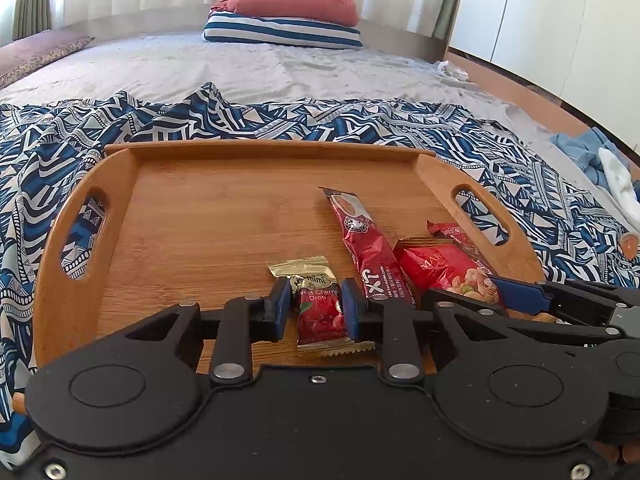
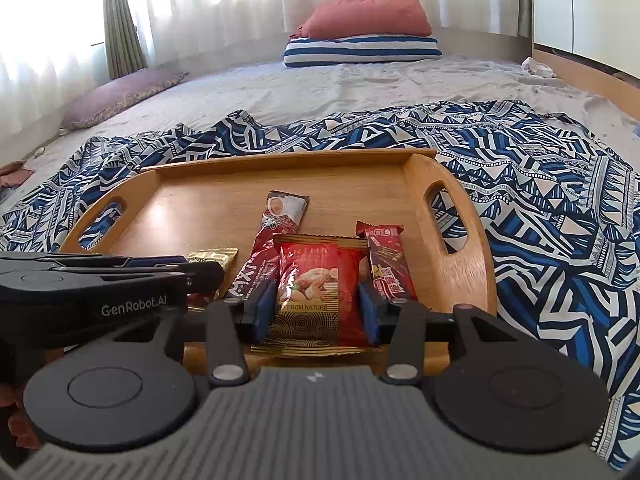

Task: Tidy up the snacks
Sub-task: 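Carry both packets onto the wooden tray beside the bars and open both tools, then withdraw both open tools from the tray back to the snack pile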

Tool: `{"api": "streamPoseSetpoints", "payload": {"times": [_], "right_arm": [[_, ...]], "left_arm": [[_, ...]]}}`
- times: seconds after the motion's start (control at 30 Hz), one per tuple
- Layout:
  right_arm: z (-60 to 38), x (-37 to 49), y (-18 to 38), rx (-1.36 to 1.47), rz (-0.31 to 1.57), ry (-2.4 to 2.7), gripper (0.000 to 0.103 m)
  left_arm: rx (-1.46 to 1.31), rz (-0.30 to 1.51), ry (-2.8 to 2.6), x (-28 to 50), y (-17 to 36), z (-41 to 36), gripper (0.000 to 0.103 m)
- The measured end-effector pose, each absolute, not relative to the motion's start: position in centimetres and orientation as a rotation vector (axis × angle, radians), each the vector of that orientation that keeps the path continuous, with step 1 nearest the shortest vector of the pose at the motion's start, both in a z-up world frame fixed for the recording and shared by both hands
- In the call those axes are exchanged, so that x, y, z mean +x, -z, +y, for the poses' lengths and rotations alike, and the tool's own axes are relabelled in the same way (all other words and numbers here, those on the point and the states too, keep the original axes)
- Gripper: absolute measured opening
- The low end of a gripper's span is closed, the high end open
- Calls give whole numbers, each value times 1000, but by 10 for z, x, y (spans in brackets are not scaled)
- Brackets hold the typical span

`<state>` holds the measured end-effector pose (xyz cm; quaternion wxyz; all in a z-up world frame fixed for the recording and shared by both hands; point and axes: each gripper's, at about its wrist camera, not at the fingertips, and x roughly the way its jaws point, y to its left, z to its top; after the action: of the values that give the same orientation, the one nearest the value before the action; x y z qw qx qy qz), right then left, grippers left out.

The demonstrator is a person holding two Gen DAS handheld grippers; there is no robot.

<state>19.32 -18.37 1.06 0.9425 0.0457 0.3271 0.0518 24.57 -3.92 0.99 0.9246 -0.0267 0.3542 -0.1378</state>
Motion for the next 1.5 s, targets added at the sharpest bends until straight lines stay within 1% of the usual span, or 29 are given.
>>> {"api": "streamPoseSetpoints", "payload": {"times": [0.3, 0.37, 0.57, 0.63, 0.67, 0.73, 0.77, 0.87, 0.9, 0.93, 1.03, 1.13, 1.27, 1.5], "right_arm": [[-184, 193, -11, 90, 668, -105, 50], [-183, 193, -11, 90, 671, -106, 52], [-183, 192, -12, 91, 669, -105, 55], [-183, 191, -14, 90, 665, -105, 61], [-184, 190, -15, 90, 663, -106, 65], [-185, 189, -18, 92, 660, -110, 67], [-185, 188, -19, 92, 655, -108, 68], [-186, 185, -24, 94, 646, -107, 70], [-186, 183, -26, 96, 643, -107, 71], [-186, 181, -28, 97, 640, -110, 72], [-186, 173, -34, 84, 624, -120, 77], [-183, 163, -41, 58, 601, -125, 80], [-182, 148, -52, 45, 571, -135, 85], [-184, 116, -64, 46, 544, -158, 89]], "left_arm": [[-65, 736, 286, 247, -10, -37, 28], [-61, 737, 286, 246, -12, -38, 29], [-51, 724, 267, 242, -18, -33, 42], [-51, 718, 256, 240, -22, -31, 46], [-51, 715, 248, 239, -23, -29, 51], [-57, 708, 235, 237, -27, -25, 60], [-63, 703, 231, 235, -29, -23, 62], [-79, 689, 214, 229, -37, -15, 73], [-84, 684, 210, 226, -40, -13, 80], [-92, 678, 213, 223, -43, -10, 84], [-115, 663, 235, 212, -54, -3, 89], [-113, 648, 238, 197, -64, 0, 94], [-101, 615, 241, 174, -77, 4, 96], [-103, 582, 245, 127, -89, 15, 100]]}}
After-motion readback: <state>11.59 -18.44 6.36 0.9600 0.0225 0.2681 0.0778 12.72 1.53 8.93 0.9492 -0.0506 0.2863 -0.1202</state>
